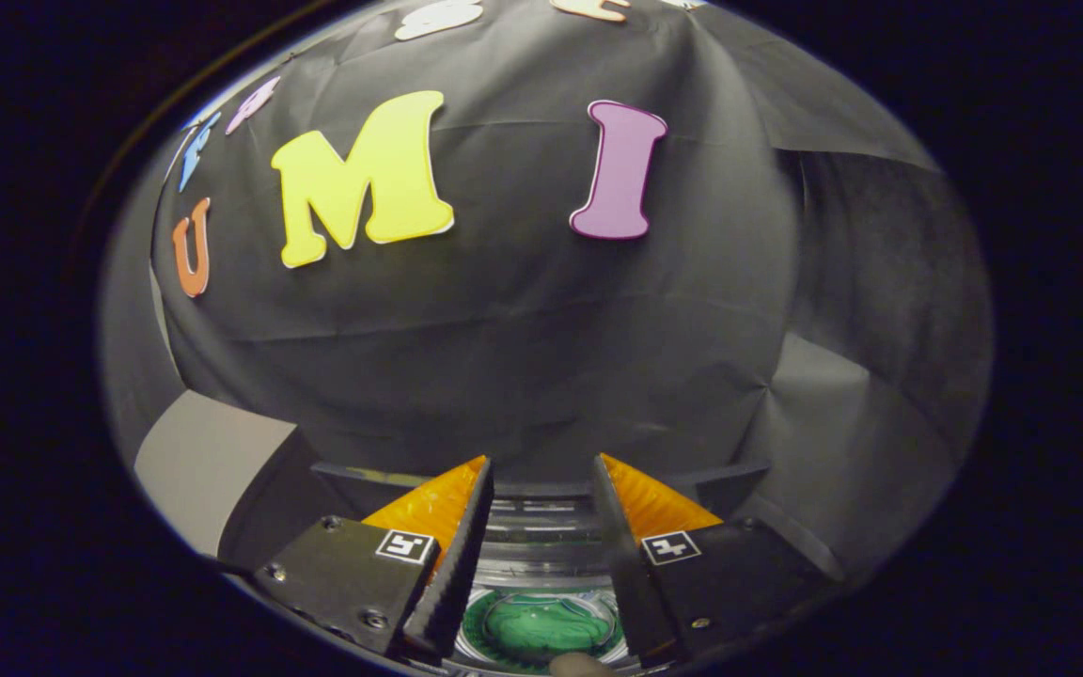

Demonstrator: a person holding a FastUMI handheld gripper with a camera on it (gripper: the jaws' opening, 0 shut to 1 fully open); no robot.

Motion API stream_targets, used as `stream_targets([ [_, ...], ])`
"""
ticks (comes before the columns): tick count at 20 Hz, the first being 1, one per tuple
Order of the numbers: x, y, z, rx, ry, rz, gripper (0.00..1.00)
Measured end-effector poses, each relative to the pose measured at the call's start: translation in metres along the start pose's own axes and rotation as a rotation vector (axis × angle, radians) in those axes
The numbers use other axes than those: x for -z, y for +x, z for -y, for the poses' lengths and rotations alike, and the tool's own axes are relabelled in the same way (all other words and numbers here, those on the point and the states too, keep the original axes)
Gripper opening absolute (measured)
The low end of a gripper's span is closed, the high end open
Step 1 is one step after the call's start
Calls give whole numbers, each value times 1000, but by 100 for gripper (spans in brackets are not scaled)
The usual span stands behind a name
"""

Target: Put the clothes into the washing machine and then close the washing machine lid.

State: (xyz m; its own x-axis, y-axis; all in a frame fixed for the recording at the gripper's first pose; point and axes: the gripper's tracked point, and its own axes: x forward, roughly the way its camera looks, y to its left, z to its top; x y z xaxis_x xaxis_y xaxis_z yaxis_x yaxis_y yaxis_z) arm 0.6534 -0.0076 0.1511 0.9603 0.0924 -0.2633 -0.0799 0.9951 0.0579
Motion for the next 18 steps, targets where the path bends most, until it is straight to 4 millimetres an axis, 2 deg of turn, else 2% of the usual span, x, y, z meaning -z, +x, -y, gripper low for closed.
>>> stream_targets([
  [7, 2, 36, -9, 6, 15, -29, 67],
  [10, 5, 48, -8, 25, 4, -26, 67],
  [12, 16, 55, -7, 31, 0, -46, 67],
  [13, 11, 55, -6, 35, -11, 5, 67],
  [14, 14, 57, -3, 45, -25, 1, 67],
  [16, 13, 59, -3, 46, -23, 44, 78],
  [18, 14, 57, -4, 45, -25, 57, 79],
])
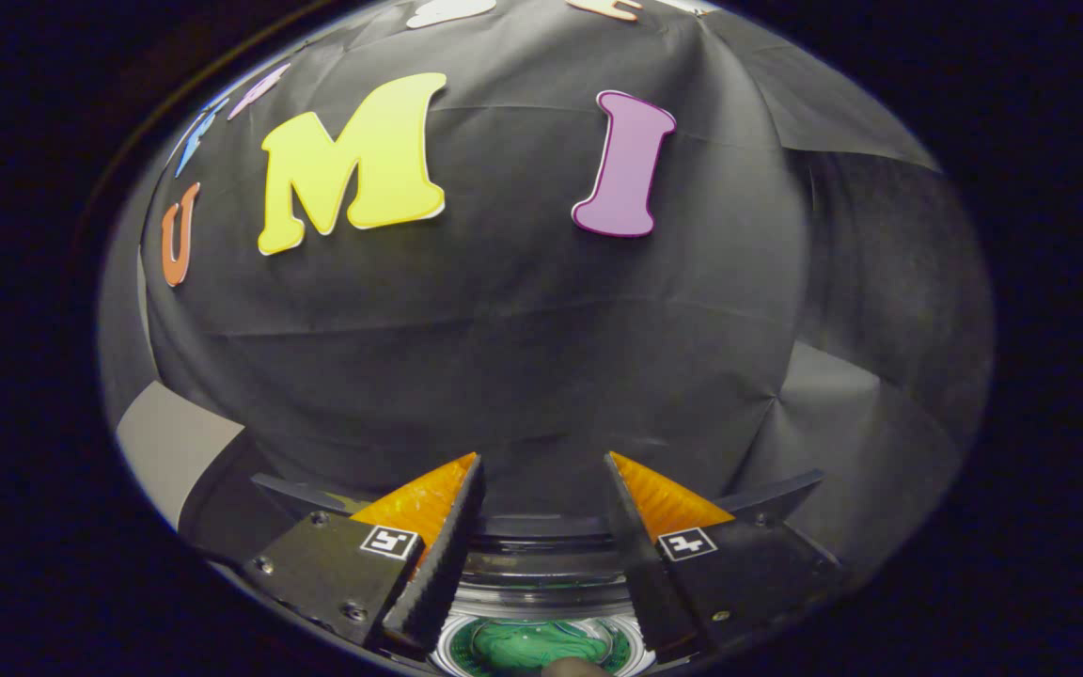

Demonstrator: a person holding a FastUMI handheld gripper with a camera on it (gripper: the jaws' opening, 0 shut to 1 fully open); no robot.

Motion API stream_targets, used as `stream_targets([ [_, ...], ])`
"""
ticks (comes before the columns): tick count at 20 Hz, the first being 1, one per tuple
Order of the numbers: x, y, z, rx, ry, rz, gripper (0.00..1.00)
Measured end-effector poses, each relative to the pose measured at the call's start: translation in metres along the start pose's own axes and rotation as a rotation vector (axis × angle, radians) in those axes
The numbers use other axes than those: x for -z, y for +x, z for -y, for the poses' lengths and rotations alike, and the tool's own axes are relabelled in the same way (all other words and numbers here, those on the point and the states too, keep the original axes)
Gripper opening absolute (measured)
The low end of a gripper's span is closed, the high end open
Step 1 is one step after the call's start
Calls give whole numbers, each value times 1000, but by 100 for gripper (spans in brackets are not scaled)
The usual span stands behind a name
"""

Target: Put the clothes into the washing machine and then close the washing machine lid.

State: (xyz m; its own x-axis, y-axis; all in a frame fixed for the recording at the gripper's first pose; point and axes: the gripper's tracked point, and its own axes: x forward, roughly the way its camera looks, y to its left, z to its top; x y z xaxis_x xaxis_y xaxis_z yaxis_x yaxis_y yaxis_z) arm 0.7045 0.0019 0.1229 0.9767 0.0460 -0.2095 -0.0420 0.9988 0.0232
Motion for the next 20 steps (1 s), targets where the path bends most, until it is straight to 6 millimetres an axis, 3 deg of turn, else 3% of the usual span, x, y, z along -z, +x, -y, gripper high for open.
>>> stream_targets([
  [7, 2, -8, 0, -4, 5, 66, 79],
  [20, 15, -40, 1, -22, 10, 205, 79],
])
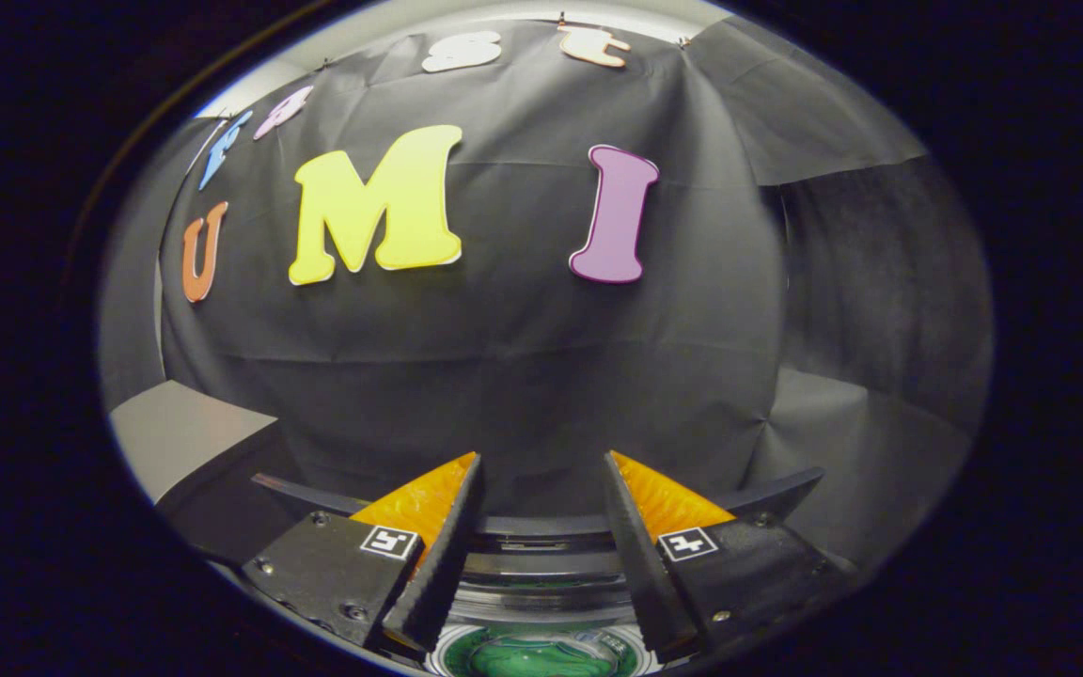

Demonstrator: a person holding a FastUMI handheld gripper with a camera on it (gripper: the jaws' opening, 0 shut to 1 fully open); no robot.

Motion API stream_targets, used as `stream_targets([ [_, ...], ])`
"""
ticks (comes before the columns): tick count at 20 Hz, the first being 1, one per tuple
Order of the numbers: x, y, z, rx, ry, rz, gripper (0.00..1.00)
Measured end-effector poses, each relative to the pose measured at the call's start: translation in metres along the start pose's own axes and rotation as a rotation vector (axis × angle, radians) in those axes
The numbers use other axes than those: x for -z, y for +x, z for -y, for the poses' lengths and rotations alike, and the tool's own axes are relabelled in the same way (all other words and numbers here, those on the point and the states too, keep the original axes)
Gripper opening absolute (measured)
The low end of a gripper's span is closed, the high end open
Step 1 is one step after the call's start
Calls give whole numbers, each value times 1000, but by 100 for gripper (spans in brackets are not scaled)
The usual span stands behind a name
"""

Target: Put the clothes into the washing machine and then close the washing machine lid.

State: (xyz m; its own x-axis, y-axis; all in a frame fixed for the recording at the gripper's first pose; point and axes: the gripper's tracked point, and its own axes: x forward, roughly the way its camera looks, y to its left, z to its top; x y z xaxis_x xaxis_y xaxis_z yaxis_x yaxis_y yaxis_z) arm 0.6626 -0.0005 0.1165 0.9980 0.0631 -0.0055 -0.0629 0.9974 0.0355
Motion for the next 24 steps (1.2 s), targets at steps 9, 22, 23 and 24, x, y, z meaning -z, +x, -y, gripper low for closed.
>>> stream_targets([
  [9, 12, -31, 3, 1, -4, 30, 79],
  [22, 48, -84, 5, 19, -12, -11, 80],
  [23, 52, -87, 5, 20, -5, -21, 80],
  [24, 55, -90, 6, 21, 0, -30, 80],
])
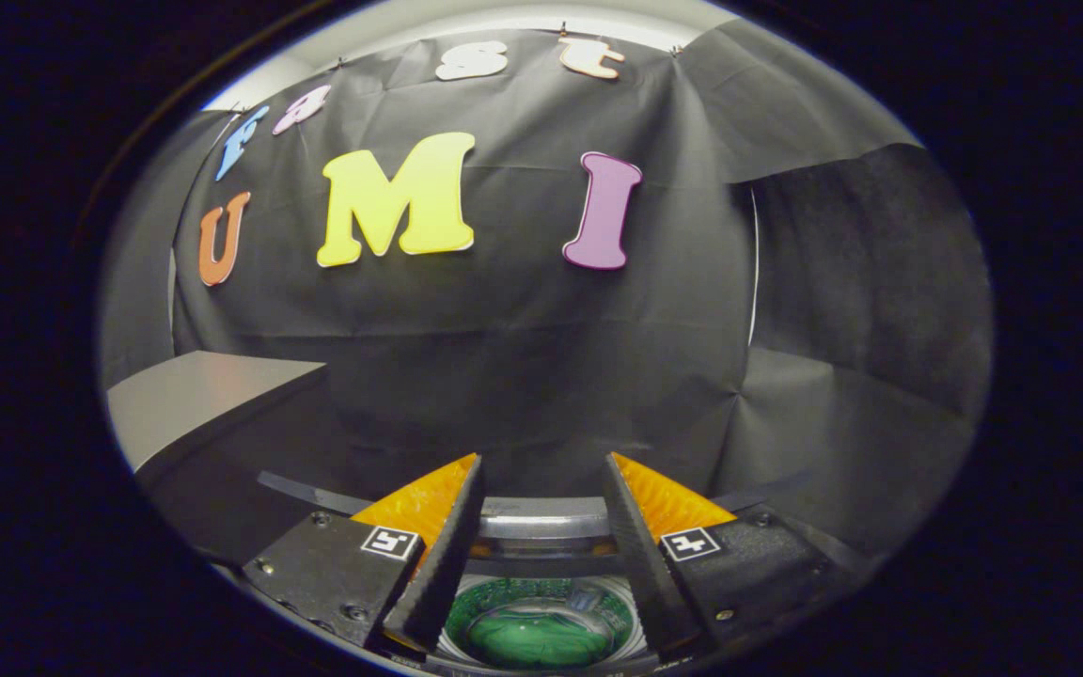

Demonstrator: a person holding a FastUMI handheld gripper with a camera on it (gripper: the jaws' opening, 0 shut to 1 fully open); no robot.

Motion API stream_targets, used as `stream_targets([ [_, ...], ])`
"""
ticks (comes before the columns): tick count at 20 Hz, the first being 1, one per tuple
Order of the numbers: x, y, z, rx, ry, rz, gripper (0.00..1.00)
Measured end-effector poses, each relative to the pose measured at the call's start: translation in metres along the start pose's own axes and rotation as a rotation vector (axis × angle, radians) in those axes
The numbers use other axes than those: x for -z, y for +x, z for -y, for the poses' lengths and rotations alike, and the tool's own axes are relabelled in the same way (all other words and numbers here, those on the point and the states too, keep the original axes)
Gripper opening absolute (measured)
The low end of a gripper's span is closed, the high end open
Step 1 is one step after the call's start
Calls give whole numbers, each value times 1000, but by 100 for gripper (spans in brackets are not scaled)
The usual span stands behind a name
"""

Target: Put the clothes into the washing machine and then close the washing machine lid.

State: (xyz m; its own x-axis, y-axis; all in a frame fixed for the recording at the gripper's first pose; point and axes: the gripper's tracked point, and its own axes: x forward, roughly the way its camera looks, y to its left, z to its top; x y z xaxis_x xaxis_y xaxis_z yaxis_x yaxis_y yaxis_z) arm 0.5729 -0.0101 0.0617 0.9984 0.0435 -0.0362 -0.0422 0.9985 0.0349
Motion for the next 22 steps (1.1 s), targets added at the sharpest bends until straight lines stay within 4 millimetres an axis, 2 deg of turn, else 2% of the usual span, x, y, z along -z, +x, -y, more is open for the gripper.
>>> stream_targets([
  [4, 16, -12, 0, -6, -15, -30, 80],
  [7, 36, -19, -1, -21, -25, -80, 82],
  [16, 69, -39, -1, -60, -7, -141, 83],
  [19, 86, -55, -8, -104, 20, -175, 83],
  [22, 112, -87, -11, -127, 33, -226, 83],
])
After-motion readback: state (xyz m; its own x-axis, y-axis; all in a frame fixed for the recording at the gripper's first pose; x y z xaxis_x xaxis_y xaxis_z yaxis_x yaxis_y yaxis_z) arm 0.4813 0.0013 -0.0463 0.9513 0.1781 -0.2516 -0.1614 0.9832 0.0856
